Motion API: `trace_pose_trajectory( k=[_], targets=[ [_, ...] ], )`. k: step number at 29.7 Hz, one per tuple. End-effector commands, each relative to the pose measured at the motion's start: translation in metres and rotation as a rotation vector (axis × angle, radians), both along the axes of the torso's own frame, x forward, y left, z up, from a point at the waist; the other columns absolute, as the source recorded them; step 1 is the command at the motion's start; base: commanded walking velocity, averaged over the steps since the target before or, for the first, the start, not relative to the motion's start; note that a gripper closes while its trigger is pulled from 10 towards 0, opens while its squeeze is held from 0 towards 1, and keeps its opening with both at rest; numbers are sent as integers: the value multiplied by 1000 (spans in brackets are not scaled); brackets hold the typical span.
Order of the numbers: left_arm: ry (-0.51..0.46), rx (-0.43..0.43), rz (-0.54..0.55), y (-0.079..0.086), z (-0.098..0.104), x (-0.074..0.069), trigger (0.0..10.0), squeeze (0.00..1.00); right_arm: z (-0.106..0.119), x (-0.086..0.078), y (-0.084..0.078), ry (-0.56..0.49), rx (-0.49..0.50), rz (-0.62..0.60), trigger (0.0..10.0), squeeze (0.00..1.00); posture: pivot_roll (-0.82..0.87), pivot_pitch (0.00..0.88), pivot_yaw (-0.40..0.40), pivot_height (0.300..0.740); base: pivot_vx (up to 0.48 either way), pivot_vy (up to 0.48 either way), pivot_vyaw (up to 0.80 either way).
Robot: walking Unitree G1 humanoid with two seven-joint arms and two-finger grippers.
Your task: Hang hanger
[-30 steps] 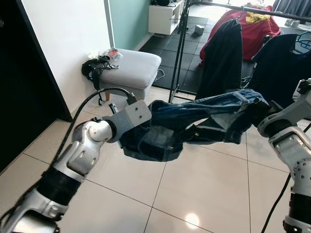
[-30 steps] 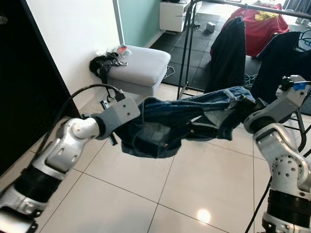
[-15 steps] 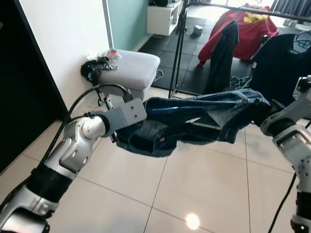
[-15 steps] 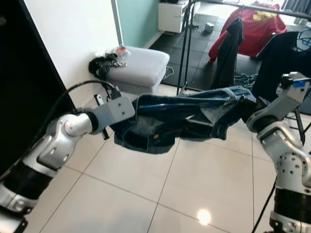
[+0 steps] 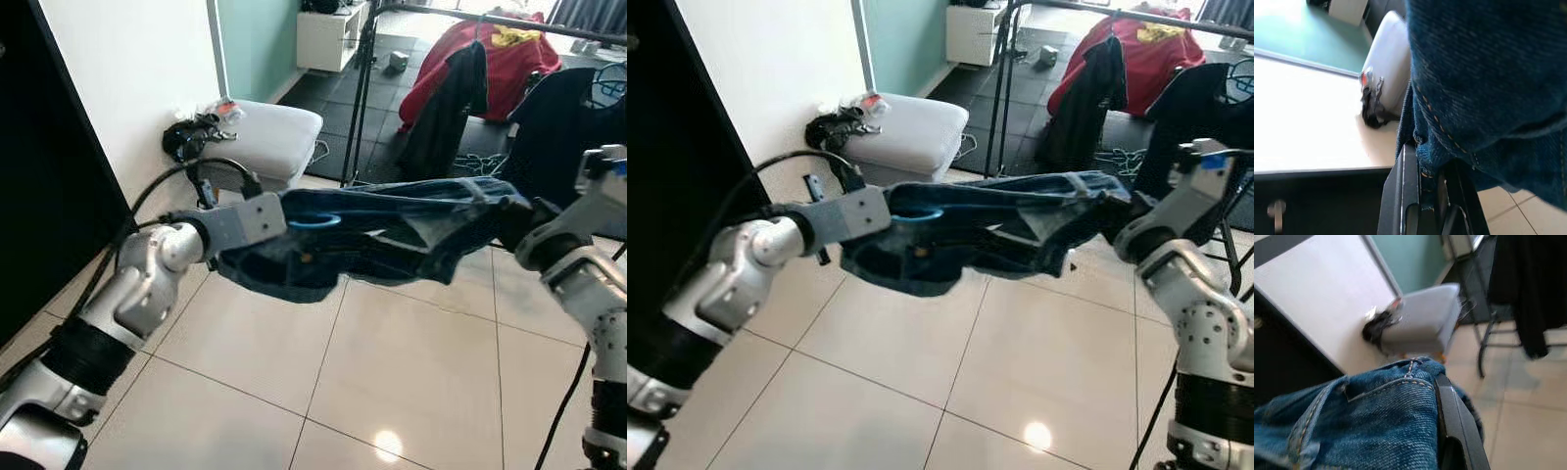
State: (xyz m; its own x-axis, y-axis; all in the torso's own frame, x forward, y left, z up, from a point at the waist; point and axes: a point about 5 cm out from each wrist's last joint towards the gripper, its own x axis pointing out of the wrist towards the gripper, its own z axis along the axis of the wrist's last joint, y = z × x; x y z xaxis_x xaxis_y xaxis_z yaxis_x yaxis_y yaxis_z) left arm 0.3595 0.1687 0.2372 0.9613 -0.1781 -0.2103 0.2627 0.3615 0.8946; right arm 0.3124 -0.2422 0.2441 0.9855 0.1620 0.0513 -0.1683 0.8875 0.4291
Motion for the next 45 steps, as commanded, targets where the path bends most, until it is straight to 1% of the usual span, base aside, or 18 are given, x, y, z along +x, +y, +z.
trace_pose_trajectory(
  k=[1,2,5,6,8,9,13,20,21,22,23,24,26,27,31,33,35,45],
  targets=[
    [-13,17,283,60,6,2,10000,0,5,-7,-7,-28,35,-58,0,0,-33,100,-31,740,0,0,0],
    [-23,-8,277,54,9,3,10000,0,4,-6,7,-33,72,-11,0,0,-32,101,-27,740,0,0,0],
    [-26,-30,257,44,9,4,10000,0,5,-3,21,-48,112,23,0,0,-30,100,-28,740,0,0,0],
    [-18,-54,224,29,6,4,10000,0,7,0,29,-59,137,39,0,0,-30,100,-28,740,0,0,0],
    [-18,-54,224,29,6,4,10000,0,7,0,29,-59,137,39,0,0,-30,100,-28,740,0,0,0],
    [6,-70,180,13,-3,3,10000,0,11,3,36,-72,162,48,0,0,-36,96,-25,740,0,0,0],
    [51,-70,99,-14,-18,-2,10000,0,22,10,41,-97,165,57,0,0,-36,97,-30,740,0,0,0],
    [44,-97,50,-26,-12,-1,10000,0,21,12,42,-86,121,48,0,0,-30,95,-33,740,0,0,0],
    [83,-156,-23,-42,-13,-4,10000,0,20,14,44,-81,77,39,0,0,-28,93,-30,740,0,0,0],
    [83,-156,-23,-42,-13,-4,10000,0,20,14,44,-81,77,39,0,0,-28,93,-30,740,0,0,0],
    [164,-257,-119,-62,-15,-12,10000,0,22,16,48,-91,57,42,0,0,-28,92,-29,740,0,0,0],
    [164,-257,-119,-62,-15,-12,10000,0,22,16,48,-91,57,42,0,0,-28,92,-29,740,0,0,0],
    [348,-420,-283,-94,-23,-30,10000,0,36,17,64,-160,11,133,0,0,-24,85,-27,740,0,0,0],
    [396,-472,-310,-99,-24,-34,10000,0,42,15,69,-191,-11,176,0,0,-27,85,-27,740,0,0,0],
    [450,-535,-342,-101,-22,-37,10000,0,48,11,73,-221,-58,224,0,0,-32,84,-28,740,0,0,0],
    [525,-691,-402,-109,-14,-42,10000,0,46,10,79,-217,-77,247,0,0,-42,79,-23,740,0,0,0],
    [554,-758,-438,-114,-9,-44,10000,0,43,8,85,-208,-81,268,0,0,-42,77,-23,740,0,0,0],
    [503,-926,-421,-109,11,-34,10000,0,12,-1,113,-107,-112,372,0,0,-47,76,-20,740,0,0,0]
  ],
)
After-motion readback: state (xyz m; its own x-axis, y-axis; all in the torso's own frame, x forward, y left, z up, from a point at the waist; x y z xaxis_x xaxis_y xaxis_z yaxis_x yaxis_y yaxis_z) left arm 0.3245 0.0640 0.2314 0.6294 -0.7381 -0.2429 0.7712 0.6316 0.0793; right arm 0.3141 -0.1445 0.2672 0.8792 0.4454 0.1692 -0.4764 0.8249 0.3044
